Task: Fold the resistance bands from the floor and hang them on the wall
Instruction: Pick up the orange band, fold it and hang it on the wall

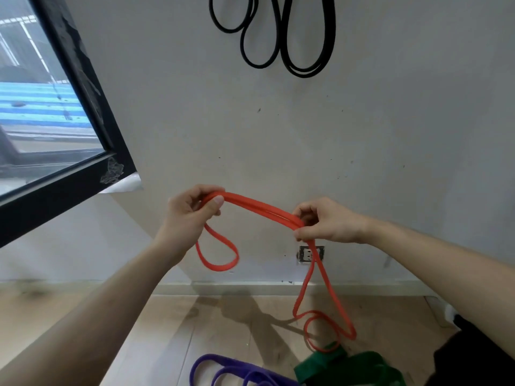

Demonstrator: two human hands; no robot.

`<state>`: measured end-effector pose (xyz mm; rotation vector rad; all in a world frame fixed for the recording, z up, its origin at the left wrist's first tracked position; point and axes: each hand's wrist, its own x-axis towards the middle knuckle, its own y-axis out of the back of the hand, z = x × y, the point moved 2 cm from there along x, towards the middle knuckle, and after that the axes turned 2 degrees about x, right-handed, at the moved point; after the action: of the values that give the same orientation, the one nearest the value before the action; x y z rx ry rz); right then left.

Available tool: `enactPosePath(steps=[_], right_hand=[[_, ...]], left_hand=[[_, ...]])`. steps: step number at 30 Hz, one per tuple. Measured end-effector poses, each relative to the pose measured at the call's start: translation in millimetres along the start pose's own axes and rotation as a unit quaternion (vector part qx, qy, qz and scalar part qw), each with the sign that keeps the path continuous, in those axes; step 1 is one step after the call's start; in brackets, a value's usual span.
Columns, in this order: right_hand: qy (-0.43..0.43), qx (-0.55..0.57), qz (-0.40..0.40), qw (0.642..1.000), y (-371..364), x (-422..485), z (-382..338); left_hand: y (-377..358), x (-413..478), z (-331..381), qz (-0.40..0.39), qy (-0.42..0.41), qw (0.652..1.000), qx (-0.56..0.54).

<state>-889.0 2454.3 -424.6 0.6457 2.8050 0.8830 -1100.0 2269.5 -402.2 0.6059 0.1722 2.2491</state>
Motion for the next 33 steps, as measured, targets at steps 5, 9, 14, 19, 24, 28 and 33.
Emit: enactPosePath(steps=[5,9,14,19,24,28,33], right_hand=[[0.052,-0.001,0.061,0.997,10.4,-4.3,-11.9],[0.077,0.051,0.078,0.993,13.4,-8.0,-26.0],[0.097,0.036,0.057,0.993,1.9,-8.3,-40.3],[0.105,0.063,0.03,0.992,-11.5,-7.0,-45.1],[0.049,0.039,-0.031,0.998,-19.2,-3.5,-28.1],[0.003,-0.012,-0.062,0.998,-18.4,-1.2,-9.4],[-0.028,-0.053,-0.056,0.997,-10.5,2.0,6.3]], left_hand=[[6.0,0.1,-11.2,-0.041,0.067,0.997,0.004],[4.1,-4.0,-11.6,-0.136,0.098,0.986,0.013],[-19.8,-10.6,-0.1,-0.198,0.089,0.976,-0.019],[-44.8,-12.9,15.0,-0.178,0.061,0.981,-0.051],[-46.2,-11.8,26.0,-0.125,0.013,0.991,-0.036],[-35.1,-7.9,27.7,-0.055,-0.007,0.997,-0.055],[-19.8,-2.5,24.4,0.009,-0.016,0.997,-0.069]])
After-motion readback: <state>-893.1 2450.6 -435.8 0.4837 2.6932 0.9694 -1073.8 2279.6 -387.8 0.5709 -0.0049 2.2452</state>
